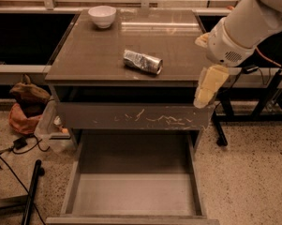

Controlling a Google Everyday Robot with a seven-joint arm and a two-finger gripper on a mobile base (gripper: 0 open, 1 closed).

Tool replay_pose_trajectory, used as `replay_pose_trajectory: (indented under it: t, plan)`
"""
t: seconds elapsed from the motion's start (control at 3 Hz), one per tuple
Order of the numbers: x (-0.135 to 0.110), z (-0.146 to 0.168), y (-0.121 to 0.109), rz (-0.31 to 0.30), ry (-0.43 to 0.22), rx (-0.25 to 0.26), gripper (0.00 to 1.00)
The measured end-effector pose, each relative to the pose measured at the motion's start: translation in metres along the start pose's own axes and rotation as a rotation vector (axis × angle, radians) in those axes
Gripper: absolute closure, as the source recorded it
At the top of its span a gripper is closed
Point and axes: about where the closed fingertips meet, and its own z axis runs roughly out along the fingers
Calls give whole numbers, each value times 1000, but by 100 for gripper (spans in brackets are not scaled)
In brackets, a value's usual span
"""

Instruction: Place redbull can into middle drawer

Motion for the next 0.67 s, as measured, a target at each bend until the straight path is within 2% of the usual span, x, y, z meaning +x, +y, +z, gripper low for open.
replay_pose_trajectory:
  t: [0.67]
  plan:
    - [-23, 53, -52, -14, -116, 61, 0]
